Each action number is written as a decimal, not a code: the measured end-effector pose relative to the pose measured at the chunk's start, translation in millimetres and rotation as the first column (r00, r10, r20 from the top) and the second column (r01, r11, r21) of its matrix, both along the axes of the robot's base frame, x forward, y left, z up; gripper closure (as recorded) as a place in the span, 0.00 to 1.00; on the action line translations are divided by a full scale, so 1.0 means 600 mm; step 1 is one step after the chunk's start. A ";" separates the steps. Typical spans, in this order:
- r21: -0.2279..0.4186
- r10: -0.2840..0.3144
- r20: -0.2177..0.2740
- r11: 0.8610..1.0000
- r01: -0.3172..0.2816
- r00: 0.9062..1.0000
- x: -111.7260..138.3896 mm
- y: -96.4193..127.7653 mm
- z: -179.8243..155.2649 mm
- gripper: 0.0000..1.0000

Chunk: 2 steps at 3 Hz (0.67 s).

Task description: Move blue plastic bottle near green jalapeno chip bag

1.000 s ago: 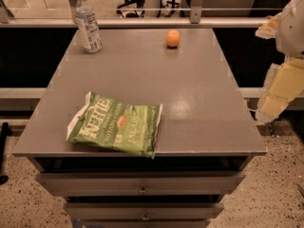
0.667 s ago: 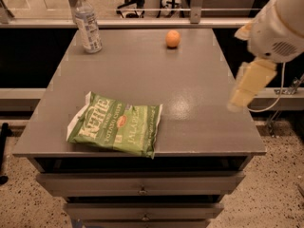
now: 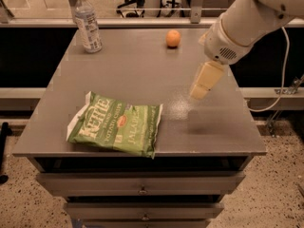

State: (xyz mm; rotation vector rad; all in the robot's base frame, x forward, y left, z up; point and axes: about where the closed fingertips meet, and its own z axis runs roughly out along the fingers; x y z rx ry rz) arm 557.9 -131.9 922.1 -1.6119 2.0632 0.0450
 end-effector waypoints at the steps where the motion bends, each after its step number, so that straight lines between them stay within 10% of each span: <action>1: 0.046 0.023 -0.003 0.999 -0.023 1.000 0.061 0.058 -0.033 0.00; 2: 0.100 -0.009 0.005 0.995 0.008 1.000 0.129 0.111 -0.058 0.00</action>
Offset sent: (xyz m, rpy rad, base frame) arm 0.1244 0.0946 -0.0442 0.1655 -0.0281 -0.0716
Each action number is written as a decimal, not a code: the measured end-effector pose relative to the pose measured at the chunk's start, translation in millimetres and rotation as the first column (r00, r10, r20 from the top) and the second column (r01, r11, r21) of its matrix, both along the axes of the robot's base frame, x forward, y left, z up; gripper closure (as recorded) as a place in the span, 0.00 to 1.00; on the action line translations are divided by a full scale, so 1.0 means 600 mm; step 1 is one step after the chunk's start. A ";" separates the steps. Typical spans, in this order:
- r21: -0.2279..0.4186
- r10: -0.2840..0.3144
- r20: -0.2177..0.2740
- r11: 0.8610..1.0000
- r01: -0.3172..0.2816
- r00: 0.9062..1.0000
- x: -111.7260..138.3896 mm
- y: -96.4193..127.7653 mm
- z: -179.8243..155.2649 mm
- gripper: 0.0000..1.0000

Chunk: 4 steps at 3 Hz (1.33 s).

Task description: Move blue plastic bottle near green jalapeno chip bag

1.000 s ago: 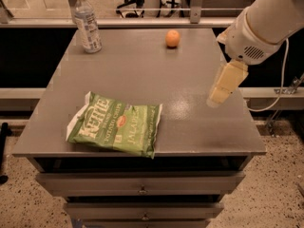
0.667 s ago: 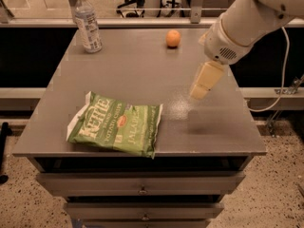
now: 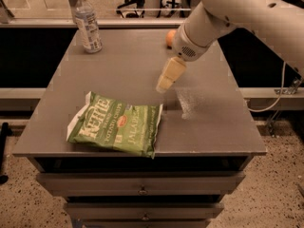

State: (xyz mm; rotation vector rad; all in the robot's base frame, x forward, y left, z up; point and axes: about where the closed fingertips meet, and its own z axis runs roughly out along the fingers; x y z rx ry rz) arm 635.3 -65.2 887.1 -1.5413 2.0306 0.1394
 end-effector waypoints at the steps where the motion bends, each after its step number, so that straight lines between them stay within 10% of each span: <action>1: -0.001 0.001 0.000 1.000 -0.001 1.000 -0.001 0.000 0.000 0.00; 4: 0.207 -0.076 0.157 0.977 0.042 0.985 0.133 0.093 0.051 0.00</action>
Offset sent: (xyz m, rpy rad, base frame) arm 0.0401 0.0256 0.0229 0.1419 -0.1363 -0.0362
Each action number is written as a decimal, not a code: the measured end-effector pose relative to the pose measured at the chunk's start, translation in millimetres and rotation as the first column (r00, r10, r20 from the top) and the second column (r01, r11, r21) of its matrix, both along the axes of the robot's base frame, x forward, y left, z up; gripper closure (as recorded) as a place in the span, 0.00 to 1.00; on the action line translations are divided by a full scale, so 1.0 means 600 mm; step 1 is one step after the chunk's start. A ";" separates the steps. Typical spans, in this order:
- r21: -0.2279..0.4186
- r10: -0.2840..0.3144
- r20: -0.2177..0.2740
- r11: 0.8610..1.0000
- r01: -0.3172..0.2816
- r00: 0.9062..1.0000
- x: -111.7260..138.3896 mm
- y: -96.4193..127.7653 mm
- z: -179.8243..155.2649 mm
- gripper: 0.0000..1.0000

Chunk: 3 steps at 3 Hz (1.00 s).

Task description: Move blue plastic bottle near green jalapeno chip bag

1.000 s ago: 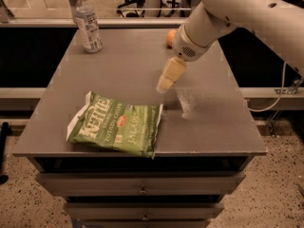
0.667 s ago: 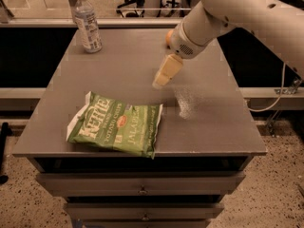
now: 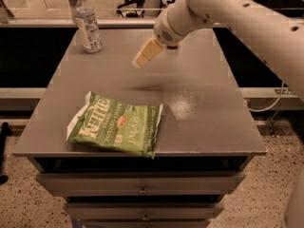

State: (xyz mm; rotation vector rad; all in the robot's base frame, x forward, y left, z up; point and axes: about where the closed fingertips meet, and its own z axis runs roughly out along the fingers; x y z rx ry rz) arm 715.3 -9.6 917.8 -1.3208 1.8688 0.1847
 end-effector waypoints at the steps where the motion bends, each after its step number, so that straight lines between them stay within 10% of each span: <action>1: 0.096 -0.034 0.045 0.995 0.030 0.998 0.054 0.044 0.020 0.00; 3: 0.277 -0.046 0.083 0.961 0.021 0.995 0.136 0.153 0.041 0.00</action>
Offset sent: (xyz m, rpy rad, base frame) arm 0.0971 0.1010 0.0342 0.3255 -0.1204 -0.0481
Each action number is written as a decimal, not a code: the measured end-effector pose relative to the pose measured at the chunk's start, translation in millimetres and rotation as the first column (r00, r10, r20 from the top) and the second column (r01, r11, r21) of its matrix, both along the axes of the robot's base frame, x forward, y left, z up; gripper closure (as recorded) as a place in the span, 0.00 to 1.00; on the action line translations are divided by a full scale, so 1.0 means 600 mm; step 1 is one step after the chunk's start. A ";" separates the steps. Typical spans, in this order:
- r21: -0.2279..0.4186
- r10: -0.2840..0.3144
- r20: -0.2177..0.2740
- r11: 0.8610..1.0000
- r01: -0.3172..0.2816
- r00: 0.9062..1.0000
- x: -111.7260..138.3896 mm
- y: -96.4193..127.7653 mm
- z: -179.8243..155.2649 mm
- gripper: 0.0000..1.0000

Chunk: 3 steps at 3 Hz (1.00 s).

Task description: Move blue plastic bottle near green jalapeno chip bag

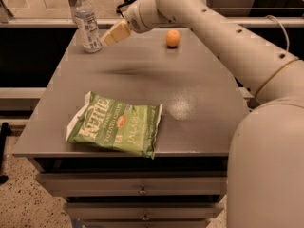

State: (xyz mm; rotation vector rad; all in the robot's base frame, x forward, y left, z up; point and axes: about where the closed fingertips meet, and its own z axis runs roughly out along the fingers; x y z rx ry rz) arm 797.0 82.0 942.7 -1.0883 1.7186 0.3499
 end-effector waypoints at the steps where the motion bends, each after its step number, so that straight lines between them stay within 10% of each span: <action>1: 0.110 0.050 0.010 0.993 -0.051 0.999 0.033 0.096 0.008 0.00; 3: 0.167 0.085 0.026 0.982 -0.088 0.996 0.077 0.166 -0.004 0.00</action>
Offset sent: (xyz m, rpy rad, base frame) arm 0.0346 0.0975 0.0080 0.1755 -0.0191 0.0910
